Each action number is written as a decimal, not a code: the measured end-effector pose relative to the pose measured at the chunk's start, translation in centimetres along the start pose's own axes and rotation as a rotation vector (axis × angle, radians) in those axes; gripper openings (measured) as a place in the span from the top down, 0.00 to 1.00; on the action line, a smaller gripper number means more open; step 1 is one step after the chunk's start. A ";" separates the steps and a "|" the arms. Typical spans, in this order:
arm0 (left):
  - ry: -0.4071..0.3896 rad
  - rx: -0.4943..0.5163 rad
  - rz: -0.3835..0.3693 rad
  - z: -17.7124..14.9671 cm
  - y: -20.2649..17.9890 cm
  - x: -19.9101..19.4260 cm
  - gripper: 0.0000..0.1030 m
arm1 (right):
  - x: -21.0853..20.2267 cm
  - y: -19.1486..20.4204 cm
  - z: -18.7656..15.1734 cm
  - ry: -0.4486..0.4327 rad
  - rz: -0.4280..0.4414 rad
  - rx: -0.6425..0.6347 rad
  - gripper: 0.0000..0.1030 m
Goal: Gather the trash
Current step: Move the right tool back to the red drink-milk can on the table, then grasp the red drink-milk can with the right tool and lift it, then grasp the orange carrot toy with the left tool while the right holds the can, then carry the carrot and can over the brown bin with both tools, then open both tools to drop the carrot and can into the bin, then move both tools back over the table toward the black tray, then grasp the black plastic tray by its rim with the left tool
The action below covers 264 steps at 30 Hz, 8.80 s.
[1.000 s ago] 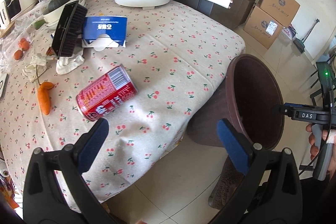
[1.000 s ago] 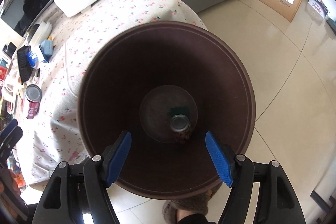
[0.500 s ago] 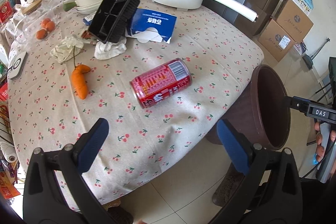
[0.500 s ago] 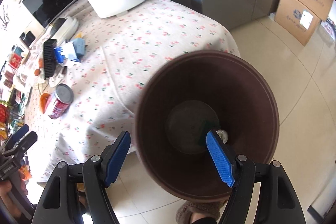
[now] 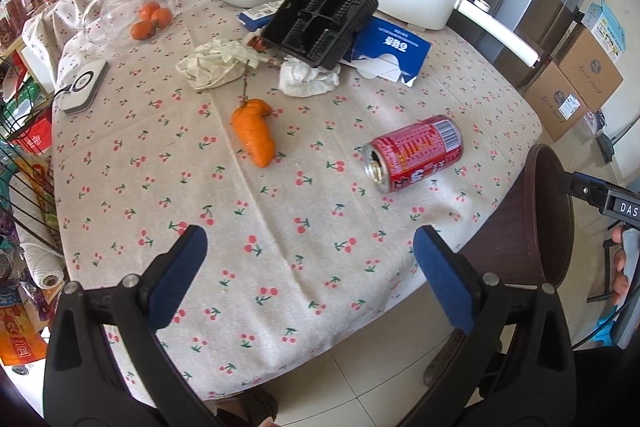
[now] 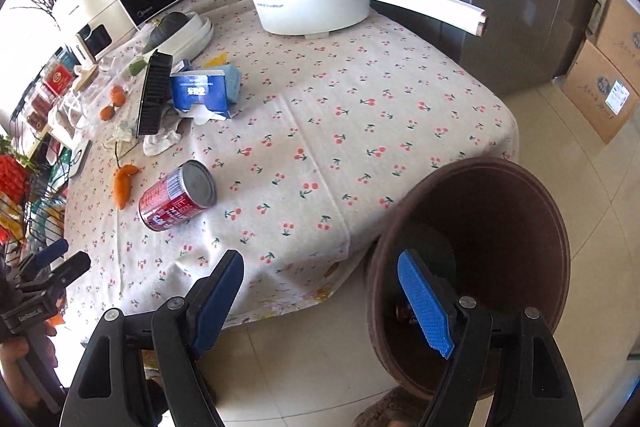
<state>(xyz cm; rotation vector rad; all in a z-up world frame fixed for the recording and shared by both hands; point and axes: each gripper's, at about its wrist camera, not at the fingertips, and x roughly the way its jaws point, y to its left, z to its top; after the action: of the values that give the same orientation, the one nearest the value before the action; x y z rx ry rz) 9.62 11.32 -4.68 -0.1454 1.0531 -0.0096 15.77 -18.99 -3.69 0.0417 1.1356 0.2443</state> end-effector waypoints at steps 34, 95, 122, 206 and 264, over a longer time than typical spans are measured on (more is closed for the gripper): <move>0.042 -0.119 0.060 -1.7 8.4 0.1 0.01 | 11.6 16.6 2.2 0.127 -0.055 -0.245 0.10; 0.011 -0.067 -0.105 3.5 1.6 4.0 0.81 | 4.3 5.3 4.0 0.042 0.096 -0.022 0.13; 0.019 0.224 -0.368 1.5 -18.5 3.1 0.81 | -3.3 -13.5 -3.7 -0.053 -0.006 0.221 0.13; 0.039 0.043 -0.124 2.3 -7.7 3.2 0.01 | -1.7 -11.1 -1.1 -0.024 -0.130 0.155 0.11; -0.148 0.052 -0.302 15.9 0.1 12.9 0.41 | 9.4 1.6 8.7 -0.011 -0.137 0.024 0.10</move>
<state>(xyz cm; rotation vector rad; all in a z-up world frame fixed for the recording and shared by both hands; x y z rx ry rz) 29.75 12.22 -8.10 -0.2535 0.8746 -0.2955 27.07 -14.67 -8.14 -0.0135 1.1251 0.1090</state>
